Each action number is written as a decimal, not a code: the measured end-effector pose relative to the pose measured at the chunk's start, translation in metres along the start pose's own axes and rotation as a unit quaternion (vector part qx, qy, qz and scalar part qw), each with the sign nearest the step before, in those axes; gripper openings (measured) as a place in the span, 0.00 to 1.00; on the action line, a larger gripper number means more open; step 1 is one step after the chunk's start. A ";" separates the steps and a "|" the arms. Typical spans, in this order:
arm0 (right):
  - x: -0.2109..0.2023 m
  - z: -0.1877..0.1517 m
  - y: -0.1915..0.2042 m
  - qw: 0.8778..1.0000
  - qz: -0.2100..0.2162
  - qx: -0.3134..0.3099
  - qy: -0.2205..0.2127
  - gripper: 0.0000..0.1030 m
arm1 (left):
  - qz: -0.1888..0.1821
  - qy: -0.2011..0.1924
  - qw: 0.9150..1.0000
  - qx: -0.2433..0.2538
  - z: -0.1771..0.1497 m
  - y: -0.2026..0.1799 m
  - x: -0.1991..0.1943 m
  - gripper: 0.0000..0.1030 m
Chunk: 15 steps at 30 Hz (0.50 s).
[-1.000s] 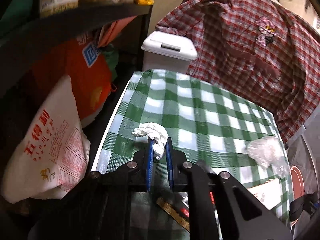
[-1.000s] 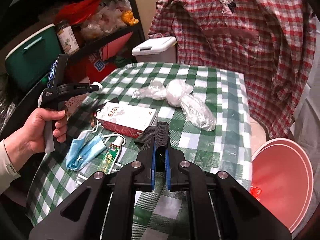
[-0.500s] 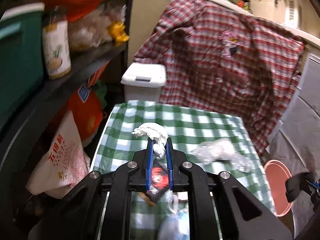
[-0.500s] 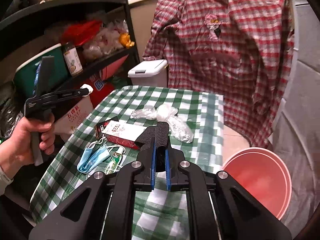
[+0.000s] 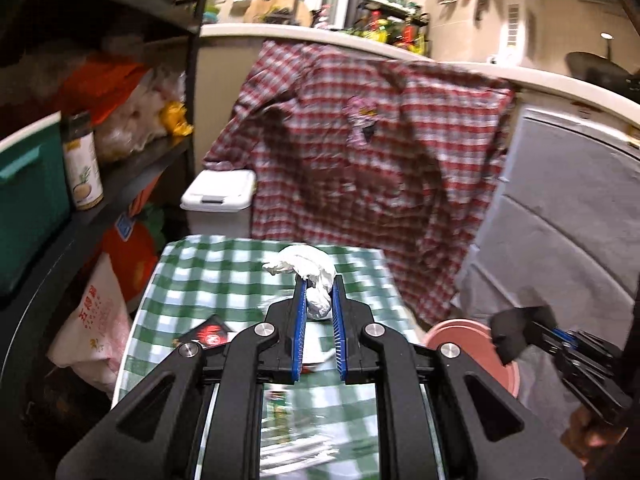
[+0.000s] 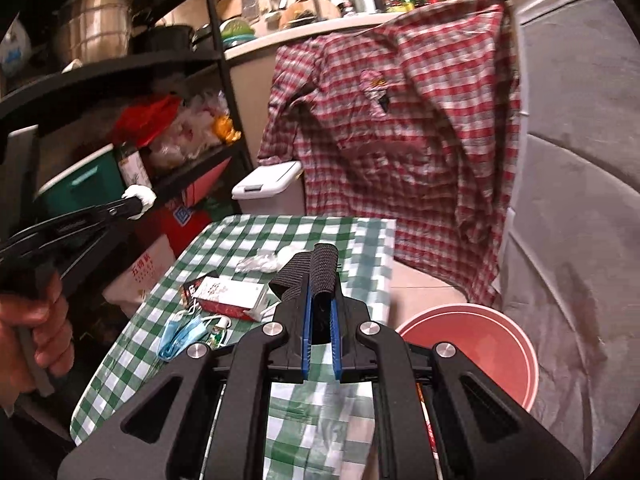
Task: Collect trash
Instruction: 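Carry the tissue and strap over the pink bucket and open both tools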
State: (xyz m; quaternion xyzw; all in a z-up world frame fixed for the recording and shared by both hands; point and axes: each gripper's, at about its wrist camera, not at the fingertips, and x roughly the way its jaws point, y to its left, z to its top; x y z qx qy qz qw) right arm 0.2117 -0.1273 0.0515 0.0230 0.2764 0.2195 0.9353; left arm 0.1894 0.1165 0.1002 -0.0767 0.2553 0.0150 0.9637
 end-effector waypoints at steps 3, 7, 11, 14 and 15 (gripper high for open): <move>-0.010 0.002 -0.011 1.000 -0.010 0.010 -0.011 0.08 | -0.015 -0.009 1.000 -0.001 -0.003 -0.025 -0.012 0.12; -0.024 0.005 -0.023 0.999 -0.027 0.017 -0.029 0.08 | -0.028 -0.015 0.999 -0.008 -0.016 -0.048 -0.017 0.12; -0.036 0.008 -0.035 0.998 -0.048 0.017 -0.045 0.08 | -0.030 -0.012 0.999 0.012 -0.035 -0.068 -0.009 0.12; -0.041 0.011 -0.045 0.996 -0.062 0.018 -0.055 0.08 | -0.028 -0.007 0.999 0.013 -0.041 -0.076 -0.001 0.12; -0.043 0.012 -0.048 0.996 -0.066 0.020 -0.057 0.08 | -0.029 -0.005 0.999 0.013 -0.043 -0.078 0.002 0.12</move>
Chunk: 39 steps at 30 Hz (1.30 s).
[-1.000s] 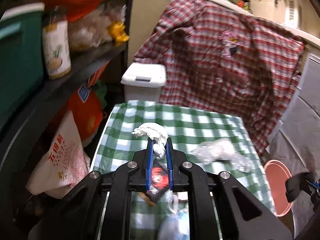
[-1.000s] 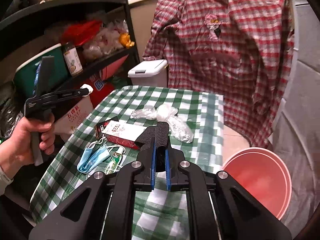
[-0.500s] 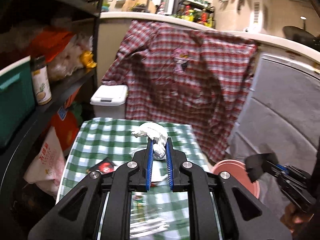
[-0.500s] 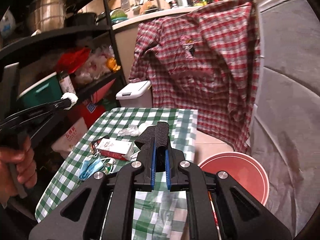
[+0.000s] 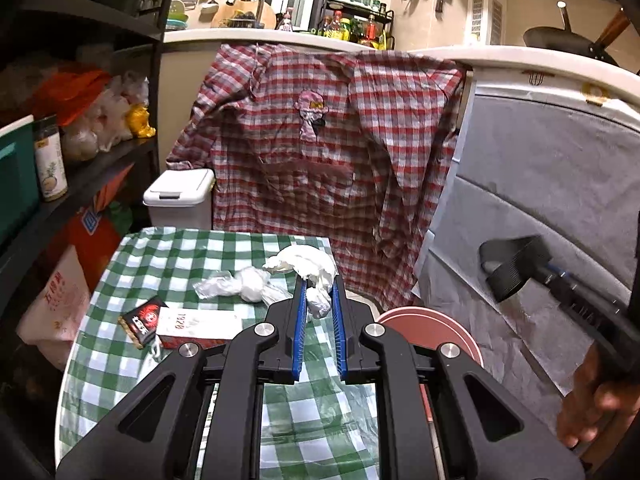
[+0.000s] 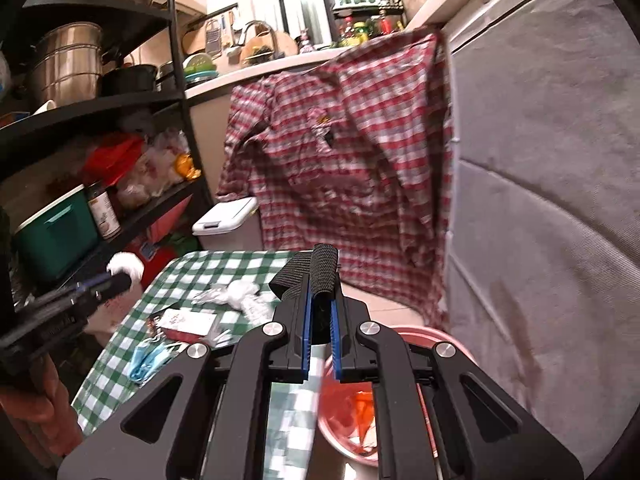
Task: Collect trash
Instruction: 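Carry the tissue and strap over the pink bucket and open both tools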
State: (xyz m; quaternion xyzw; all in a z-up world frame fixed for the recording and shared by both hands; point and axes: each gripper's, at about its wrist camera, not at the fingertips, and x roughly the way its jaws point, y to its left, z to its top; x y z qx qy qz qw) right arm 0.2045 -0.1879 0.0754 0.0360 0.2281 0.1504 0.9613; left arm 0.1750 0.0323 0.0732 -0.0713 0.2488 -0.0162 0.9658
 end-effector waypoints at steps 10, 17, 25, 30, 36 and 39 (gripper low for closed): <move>-0.006 0.011 -0.039 0.999 -0.045 0.016 -0.017 0.08 | -0.021 0.012 0.999 0.043 -0.016 -0.034 0.030 0.12; 0.001 0.010 -0.057 0.998 -0.060 0.027 -0.006 0.08 | -0.057 0.025 0.996 0.063 -0.030 -0.057 0.053 0.12; 0.008 0.005 -0.066 0.997 -0.069 0.027 0.003 0.08 | -0.099 0.046 0.991 0.078 -0.040 -0.077 0.073 0.12; 0.013 0.002 -0.072 0.997 -0.074 0.028 0.008 0.08 | -0.117 0.055 0.988 0.089 -0.042 -0.087 0.081 0.12; 0.016 0.000 -0.075 0.997 -0.077 0.027 0.013 0.08 | -0.124 0.063 0.986 0.094 -0.045 -0.092 0.088 0.12; 0.018 0.000 -0.076 0.996 -0.078 0.026 0.014 0.08 | -0.126 0.065 0.985 0.094 -0.045 -0.094 0.090 0.12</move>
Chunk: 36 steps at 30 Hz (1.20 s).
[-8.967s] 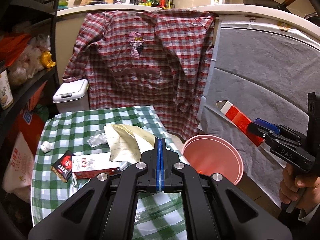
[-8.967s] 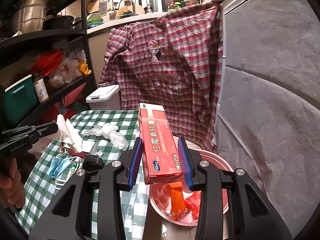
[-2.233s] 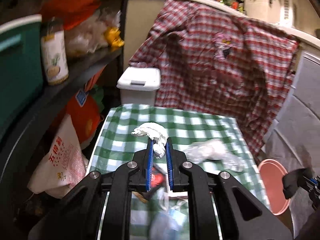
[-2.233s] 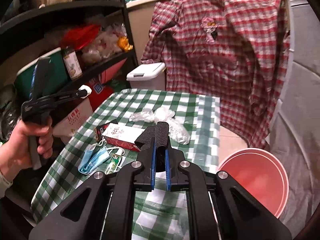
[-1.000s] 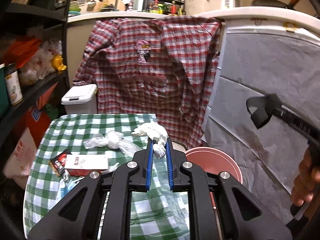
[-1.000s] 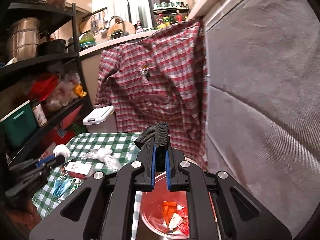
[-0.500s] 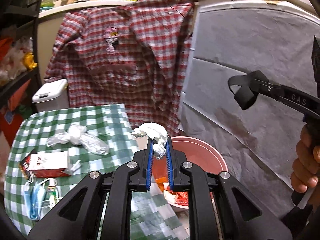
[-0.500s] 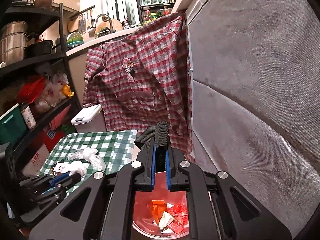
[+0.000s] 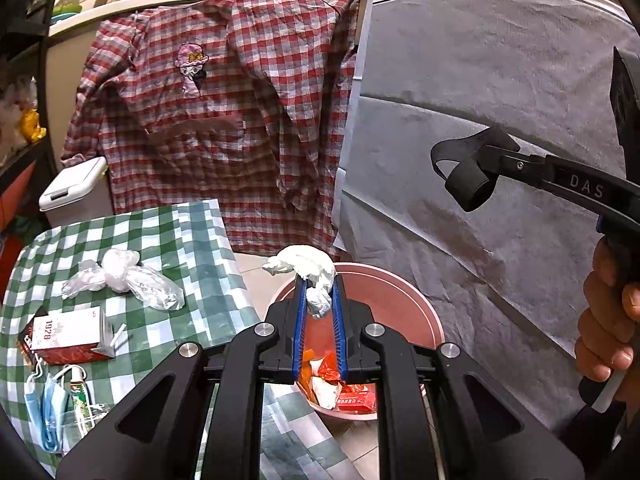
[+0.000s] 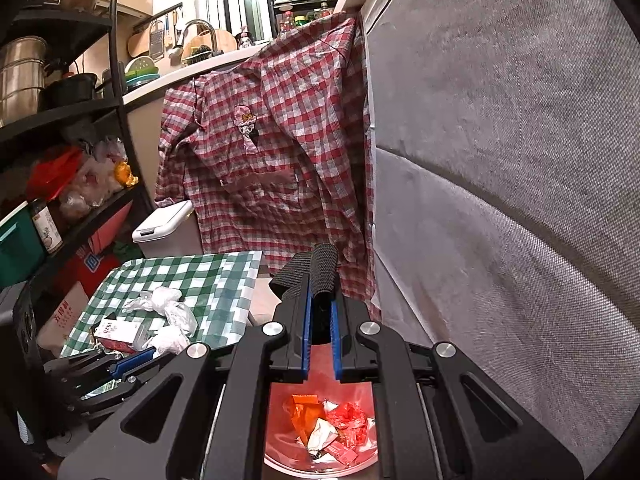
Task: Collect trash
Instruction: 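Carry the tissue and strap over the pink bucket and open both tools, then move both tools back over the table toward the remaining trash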
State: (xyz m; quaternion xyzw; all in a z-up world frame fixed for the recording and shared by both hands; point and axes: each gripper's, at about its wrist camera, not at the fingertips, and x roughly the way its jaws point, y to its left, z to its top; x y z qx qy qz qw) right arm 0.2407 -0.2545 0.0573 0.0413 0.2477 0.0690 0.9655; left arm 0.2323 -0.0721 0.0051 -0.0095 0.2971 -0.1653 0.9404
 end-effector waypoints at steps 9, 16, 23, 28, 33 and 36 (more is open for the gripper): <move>0.010 -0.003 0.000 1.000 -0.008 0.000 0.017 0.37 | -0.016 0.002 1.000 0.003 0.005 -0.008 0.007 0.28; 0.013 -0.004 -0.001 1.000 -0.004 0.007 0.020 0.37 | -0.015 0.001 1.000 -0.016 0.005 0.003 0.003 0.28; 0.012 -0.004 0.008 1.000 0.002 0.004 0.015 0.37 | -0.006 -0.005 1.000 -0.012 0.005 0.006 -0.008 0.28; 0.012 -0.004 0.018 1.000 0.007 0.001 0.013 0.37 | 0.004 -0.013 1.000 -0.022 0.008 0.019 -0.022 0.28; 0.013 -0.005 0.035 1.000 0.015 -0.006 0.009 0.37 | 0.015 -0.023 0.999 -0.034 0.011 0.037 -0.036 0.28; 0.013 -0.005 0.046 1.000 0.020 -0.010 0.006 0.37 | 0.025 -0.029 0.998 -0.039 0.013 0.051 -0.046 0.28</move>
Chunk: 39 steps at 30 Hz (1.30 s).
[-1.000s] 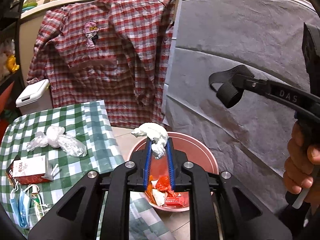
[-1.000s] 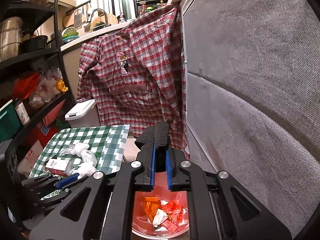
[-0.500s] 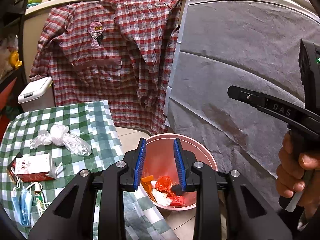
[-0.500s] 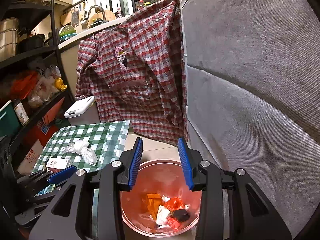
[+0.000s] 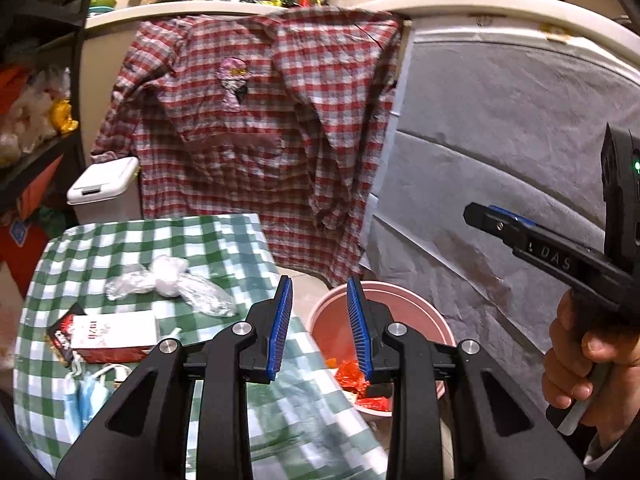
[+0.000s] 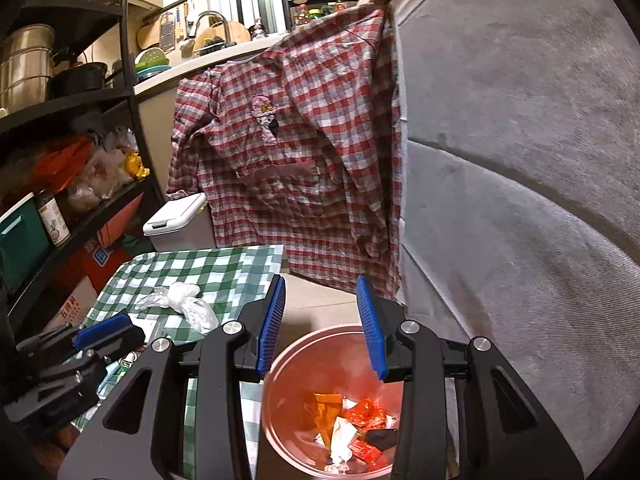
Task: Collect trash
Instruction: 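Move both tools back over the table toward the remaining trash, then grasp the blue face mask with the left tool while the right tool grasps the white plastic bag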
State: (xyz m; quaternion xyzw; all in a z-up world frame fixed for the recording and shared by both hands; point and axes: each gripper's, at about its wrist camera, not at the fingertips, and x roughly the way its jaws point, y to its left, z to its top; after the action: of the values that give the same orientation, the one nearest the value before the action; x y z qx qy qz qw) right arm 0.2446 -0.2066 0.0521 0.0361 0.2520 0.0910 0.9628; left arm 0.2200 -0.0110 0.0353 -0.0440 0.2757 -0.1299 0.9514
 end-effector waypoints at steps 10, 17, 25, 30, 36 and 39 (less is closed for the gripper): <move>0.007 0.003 0.038 0.999 0.032 -0.017 -0.011 0.37 | 0.054 -0.034 0.998 0.022 0.031 0.062 -0.048 0.28; 0.019 0.002 0.060 0.998 0.058 -0.030 -0.008 0.24 | 0.116 -0.054 0.992 -0.005 0.052 0.144 -0.082 0.28; 0.040 -0.004 0.084 0.995 0.083 -0.046 0.006 0.22 | 0.099 0.032 0.992 -0.067 -0.010 0.227 -0.074 0.27; 0.056 -0.006 0.101 0.994 0.102 -0.044 0.020 0.22 | 0.058 0.110 0.992 -0.019 -0.050 0.228 -0.045 0.27; 0.067 -0.014 0.124 0.990 0.117 -0.065 0.032 0.22 | 0.049 0.162 0.985 -0.010 -0.081 0.238 -0.028 0.29; 0.071 -0.018 0.131 0.989 0.121 -0.075 0.039 0.22 | 0.035 0.173 0.984 -0.031 -0.088 0.246 -0.025 0.52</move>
State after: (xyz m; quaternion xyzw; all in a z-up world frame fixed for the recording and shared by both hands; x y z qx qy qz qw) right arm 0.2760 -0.0644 0.0170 -0.0097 0.2759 0.2272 0.9339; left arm 0.2077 0.2315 -0.0646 -0.0407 0.4413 -0.0936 0.8915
